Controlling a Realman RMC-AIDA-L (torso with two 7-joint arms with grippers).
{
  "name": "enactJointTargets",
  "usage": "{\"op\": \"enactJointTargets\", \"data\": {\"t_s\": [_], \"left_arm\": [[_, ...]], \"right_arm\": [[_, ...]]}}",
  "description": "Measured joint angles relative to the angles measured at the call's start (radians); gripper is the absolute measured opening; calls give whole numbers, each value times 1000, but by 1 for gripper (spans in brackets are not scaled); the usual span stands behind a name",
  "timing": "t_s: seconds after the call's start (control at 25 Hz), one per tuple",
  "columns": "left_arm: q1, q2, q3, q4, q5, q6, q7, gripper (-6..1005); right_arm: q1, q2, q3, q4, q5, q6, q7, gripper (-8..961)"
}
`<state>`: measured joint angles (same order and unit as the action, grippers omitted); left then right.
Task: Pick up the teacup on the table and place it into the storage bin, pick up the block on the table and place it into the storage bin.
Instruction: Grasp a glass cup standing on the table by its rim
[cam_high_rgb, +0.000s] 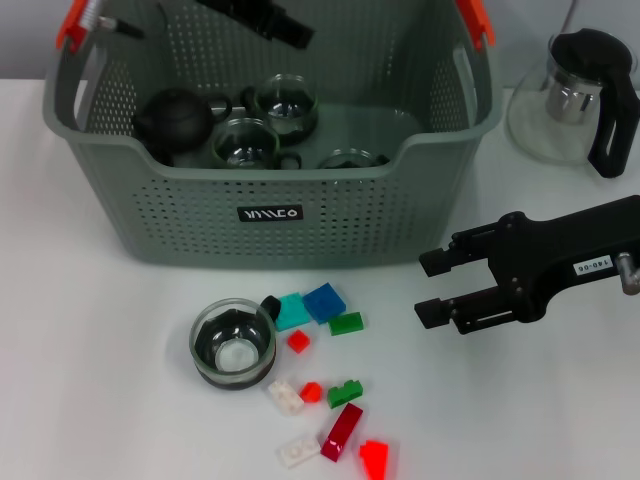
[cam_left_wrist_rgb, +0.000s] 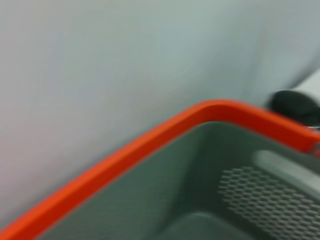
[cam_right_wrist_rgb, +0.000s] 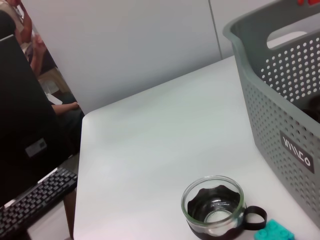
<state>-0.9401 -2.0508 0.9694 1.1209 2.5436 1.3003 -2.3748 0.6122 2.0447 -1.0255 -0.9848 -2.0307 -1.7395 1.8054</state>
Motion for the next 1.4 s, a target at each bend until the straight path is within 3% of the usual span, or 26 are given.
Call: {"op": "enactJointTargets", "data": {"t_s": [0.04, 0.2, 0.32, 0.52, 0.64, 0.76, 1.0, 1.4], "left_arm": [[3, 0, 0, 8, -5, 8, 2, 708], [98, -12, -20, 206, -142, 208, 84, 705], [161, -29, -85, 313, -240, 355, 167, 704], [228, -43, -154, 386, -326, 566, 275, 704], [288, -60, -127, 440, -324, 673, 344, 703], [329, -71, -85, 472, -305, 683, 385, 701], [413, -116, 31, 535, -162, 688, 505, 698], [433, -124, 112, 445, -78, 664, 579, 693]], "right_arm": [[1, 0, 2, 0, -3, 0, 0, 716], [7, 0, 3, 5, -16, 1, 0, 716], [13, 0, 4, 8, -19, 2, 0, 716], [22, 0, 4, 10, -19, 4, 3, 715], [29, 1, 4, 20, -19, 4, 6, 715], [40, 1, 4, 43, -19, 9, 8, 715], [62, -1, 4, 86, -20, 43, 21, 715], [84, 6, 2, 137, -20, 84, 30, 716]]}}
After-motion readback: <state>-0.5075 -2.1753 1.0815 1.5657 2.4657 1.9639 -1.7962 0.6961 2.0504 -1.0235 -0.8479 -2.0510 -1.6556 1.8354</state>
